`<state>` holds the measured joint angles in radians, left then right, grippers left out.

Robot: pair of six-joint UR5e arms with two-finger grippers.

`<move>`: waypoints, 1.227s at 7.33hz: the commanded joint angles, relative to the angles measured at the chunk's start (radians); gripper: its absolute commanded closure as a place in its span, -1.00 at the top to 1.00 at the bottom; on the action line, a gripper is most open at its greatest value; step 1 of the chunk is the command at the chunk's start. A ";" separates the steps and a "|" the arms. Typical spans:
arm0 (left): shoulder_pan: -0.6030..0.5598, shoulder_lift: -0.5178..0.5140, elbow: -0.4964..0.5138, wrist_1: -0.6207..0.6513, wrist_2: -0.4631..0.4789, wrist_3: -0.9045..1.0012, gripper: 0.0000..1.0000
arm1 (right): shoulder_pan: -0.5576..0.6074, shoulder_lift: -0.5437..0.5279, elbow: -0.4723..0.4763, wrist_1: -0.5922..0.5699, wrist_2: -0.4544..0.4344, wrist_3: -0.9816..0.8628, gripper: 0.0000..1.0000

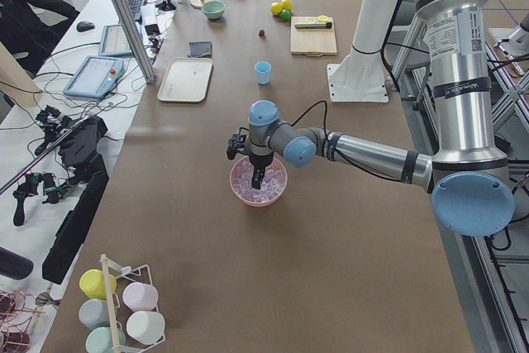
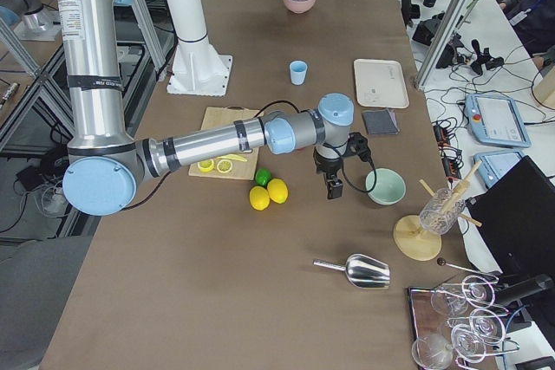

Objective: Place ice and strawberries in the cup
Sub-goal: 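Lower the open left gripper into the ice cubes again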

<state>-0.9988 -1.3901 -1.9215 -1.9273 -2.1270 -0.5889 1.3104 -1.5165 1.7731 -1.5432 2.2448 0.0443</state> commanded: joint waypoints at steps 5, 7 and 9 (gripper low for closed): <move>0.063 0.078 -0.002 -0.063 0.007 -0.002 0.34 | -0.002 -0.002 -0.006 0.000 -0.002 0.000 1.00; 0.068 0.085 -0.004 -0.075 0.007 -0.002 0.34 | -0.002 -0.008 -0.006 0.002 -0.002 -0.001 1.00; 0.081 0.080 -0.002 -0.075 0.007 -0.005 0.34 | -0.002 -0.014 -0.006 0.002 -0.004 -0.001 1.00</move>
<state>-0.9266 -1.3075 -1.9253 -2.0008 -2.1200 -0.5919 1.3084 -1.5268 1.7671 -1.5419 2.2423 0.0430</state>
